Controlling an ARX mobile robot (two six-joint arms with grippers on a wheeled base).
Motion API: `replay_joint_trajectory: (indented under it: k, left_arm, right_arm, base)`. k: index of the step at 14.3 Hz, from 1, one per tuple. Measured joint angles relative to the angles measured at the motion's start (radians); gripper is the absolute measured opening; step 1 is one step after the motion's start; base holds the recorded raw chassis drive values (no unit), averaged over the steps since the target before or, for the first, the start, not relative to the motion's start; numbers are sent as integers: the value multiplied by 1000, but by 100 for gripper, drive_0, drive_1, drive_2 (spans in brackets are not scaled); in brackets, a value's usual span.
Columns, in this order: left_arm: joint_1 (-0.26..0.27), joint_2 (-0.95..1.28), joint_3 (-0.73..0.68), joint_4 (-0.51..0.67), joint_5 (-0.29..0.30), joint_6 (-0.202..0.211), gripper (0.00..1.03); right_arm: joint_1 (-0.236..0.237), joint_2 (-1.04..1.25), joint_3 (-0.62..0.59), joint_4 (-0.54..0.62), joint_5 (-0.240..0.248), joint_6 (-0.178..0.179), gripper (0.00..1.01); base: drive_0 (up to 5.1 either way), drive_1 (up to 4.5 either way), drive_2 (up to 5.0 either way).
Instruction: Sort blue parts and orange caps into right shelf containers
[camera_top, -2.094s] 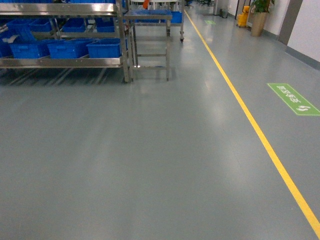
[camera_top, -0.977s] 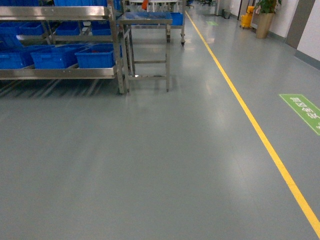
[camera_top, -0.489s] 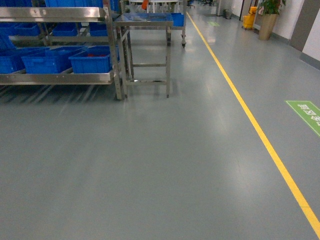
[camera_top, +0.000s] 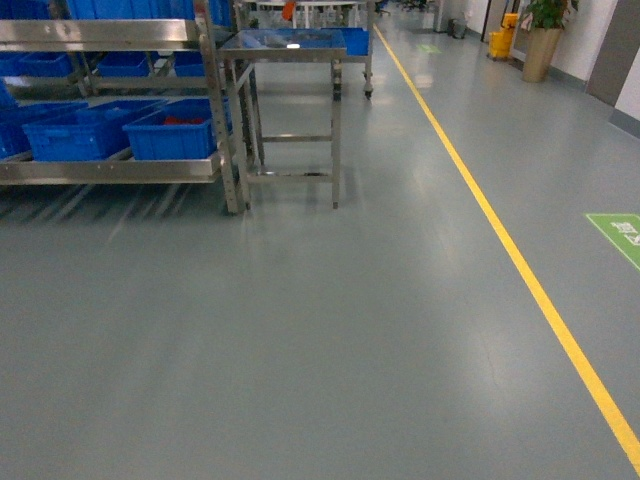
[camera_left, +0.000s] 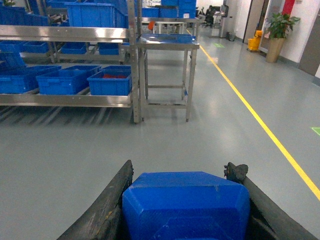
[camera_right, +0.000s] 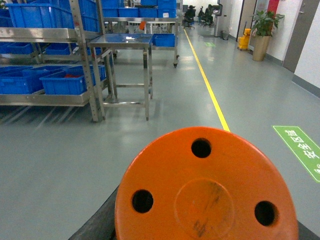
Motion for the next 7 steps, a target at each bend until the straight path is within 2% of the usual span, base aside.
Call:
replay_joint_trajectory:
  k: [7]
  left_arm:
    - [0,0,0,0,0,0,43]
  right_arm:
    - [0,0,0,0,0,0,45]
  base:
    - [-8,426,-441]
